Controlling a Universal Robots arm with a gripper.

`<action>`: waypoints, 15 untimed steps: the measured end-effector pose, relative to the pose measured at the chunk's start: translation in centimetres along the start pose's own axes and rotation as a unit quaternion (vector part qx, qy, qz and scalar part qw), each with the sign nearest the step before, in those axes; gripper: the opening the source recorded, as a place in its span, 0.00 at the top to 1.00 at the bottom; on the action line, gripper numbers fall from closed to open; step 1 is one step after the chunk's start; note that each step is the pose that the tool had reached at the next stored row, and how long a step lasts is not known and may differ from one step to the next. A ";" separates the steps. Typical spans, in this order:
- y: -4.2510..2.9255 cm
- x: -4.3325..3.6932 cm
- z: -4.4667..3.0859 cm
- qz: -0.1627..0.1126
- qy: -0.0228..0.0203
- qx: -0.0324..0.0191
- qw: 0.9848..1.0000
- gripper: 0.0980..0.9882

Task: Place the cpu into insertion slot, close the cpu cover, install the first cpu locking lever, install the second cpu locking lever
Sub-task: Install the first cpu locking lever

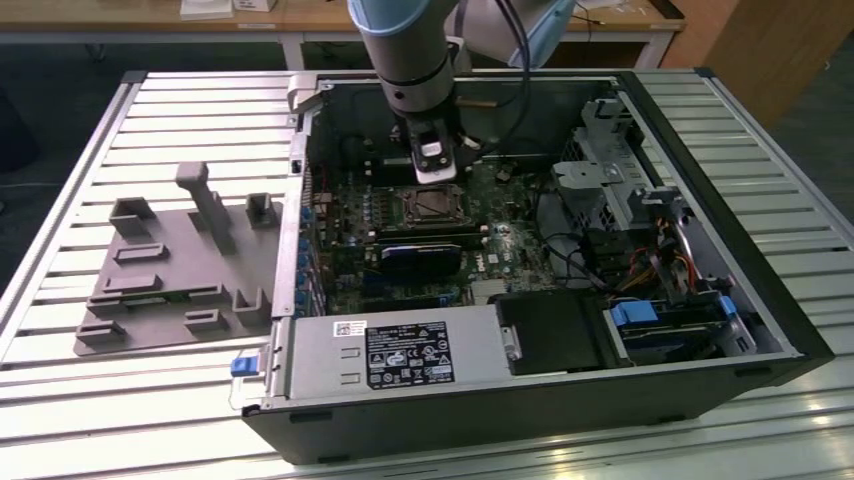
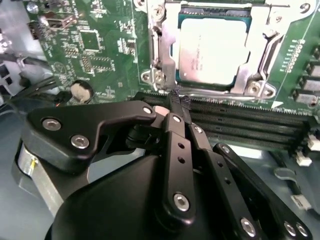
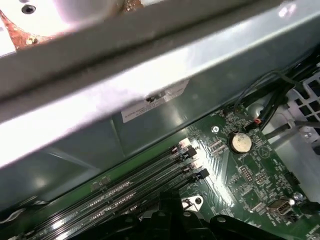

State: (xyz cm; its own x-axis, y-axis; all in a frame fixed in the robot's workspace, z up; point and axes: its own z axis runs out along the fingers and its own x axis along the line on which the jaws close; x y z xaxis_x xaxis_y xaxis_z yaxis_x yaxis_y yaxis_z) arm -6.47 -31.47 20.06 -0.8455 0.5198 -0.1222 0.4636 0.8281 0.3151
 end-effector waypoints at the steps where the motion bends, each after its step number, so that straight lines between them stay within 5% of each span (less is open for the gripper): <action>1: 0.08 -0.03 -0.25 0.000 0.000 0.000 1.000 1.00; 7: 0.52 -0.20 -1.55 -0.002 -0.003 0.005 1.000 1.00; 10: 0.56 -0.22 -1.67 -0.004 -0.007 0.013 1.000 1.00; 15: 0.56 -0.22 -1.67 -0.005 -0.008 0.015 1.000 1.00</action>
State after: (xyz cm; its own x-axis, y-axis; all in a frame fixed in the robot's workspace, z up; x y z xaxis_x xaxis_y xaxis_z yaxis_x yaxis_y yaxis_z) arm -6.47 -31.47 21.83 -0.8454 0.5153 -0.1406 0.4637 0.8387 0.2856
